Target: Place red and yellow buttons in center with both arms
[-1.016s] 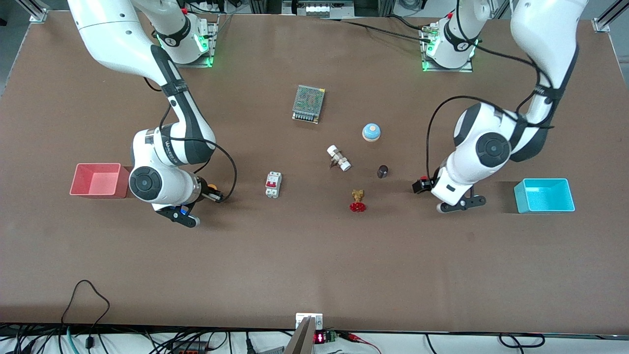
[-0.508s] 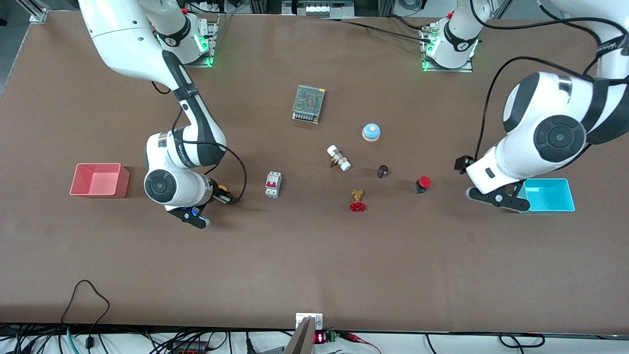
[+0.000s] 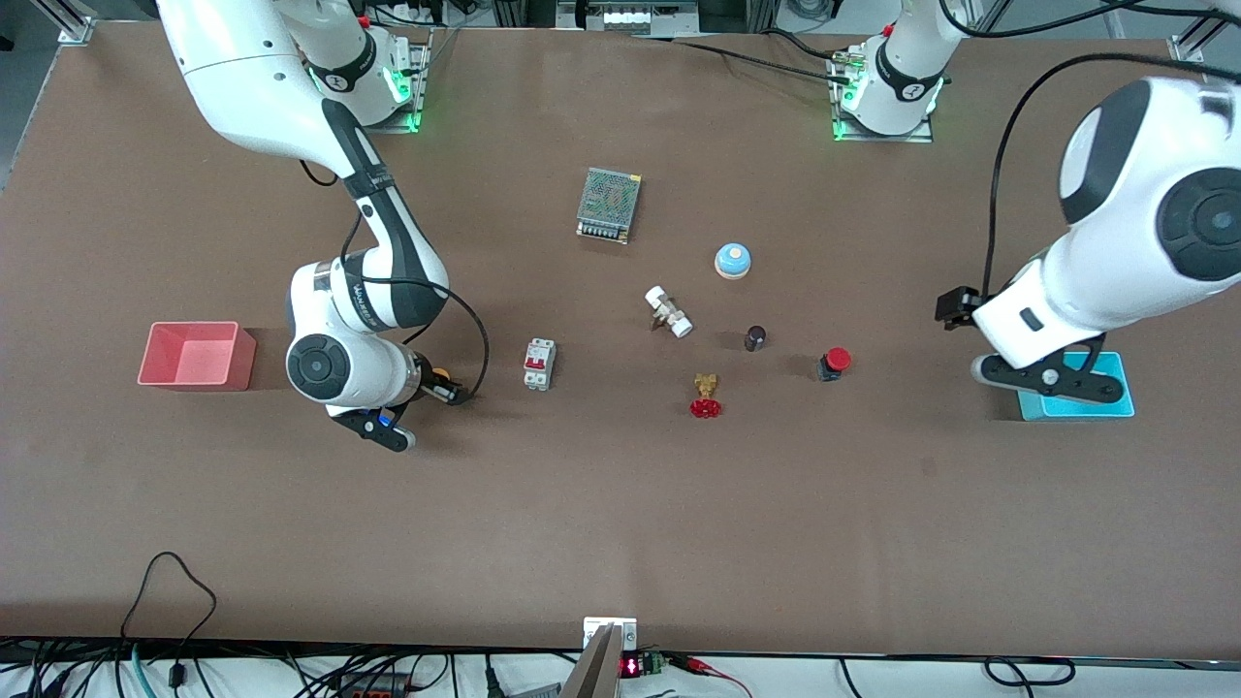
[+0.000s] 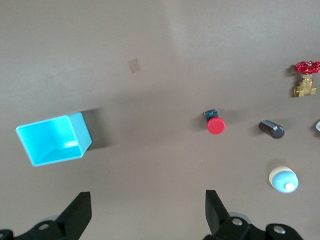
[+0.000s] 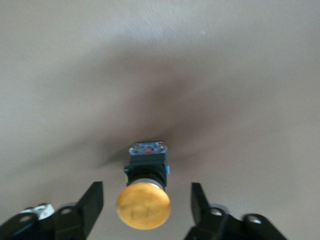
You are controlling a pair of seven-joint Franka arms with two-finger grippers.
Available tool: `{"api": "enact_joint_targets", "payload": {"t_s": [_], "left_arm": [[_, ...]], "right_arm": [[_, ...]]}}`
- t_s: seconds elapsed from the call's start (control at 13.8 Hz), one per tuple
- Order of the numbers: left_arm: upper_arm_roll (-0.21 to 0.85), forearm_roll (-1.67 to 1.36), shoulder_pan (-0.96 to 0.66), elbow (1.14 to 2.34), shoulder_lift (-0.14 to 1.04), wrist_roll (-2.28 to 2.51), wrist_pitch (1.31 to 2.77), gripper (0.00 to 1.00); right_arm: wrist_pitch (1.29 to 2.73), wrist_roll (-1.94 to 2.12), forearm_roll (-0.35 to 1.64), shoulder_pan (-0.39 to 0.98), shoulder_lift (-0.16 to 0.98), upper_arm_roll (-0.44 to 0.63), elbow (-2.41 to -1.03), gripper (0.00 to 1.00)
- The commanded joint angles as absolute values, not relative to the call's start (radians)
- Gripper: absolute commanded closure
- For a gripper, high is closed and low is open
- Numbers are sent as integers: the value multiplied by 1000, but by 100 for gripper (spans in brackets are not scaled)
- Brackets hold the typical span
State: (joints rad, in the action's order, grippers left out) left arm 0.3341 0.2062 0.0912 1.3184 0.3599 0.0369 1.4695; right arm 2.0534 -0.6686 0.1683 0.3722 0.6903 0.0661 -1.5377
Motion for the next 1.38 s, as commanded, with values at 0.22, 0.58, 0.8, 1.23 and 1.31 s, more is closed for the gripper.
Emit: {"api": "enact_joint_targets", "payload": {"t_s": [0.22,0.58,0.8,1.23,1.31], "left_arm": [[18,-59,-28,1384,191,26,1497,0],[-58,-43,-78,1712,-52,-8,1706,0],[-54,33,-84,1662,-6,-12,1697,0],[-57,26,-80,1612,0,-21,1675,0],[-57,26,-80,1612,0,-20,1672,0]], "right_arm": [[1919,-655,166,367,501,87,-1489,0],[1772,-470,74,336,332,144,-1488,0],[1694,-239,81,243,285,170,-1488,0],[1625,-54,72,-73,131,19,-1508,0],[1623,-52,68,-77,118,14,-1509,0]]}}
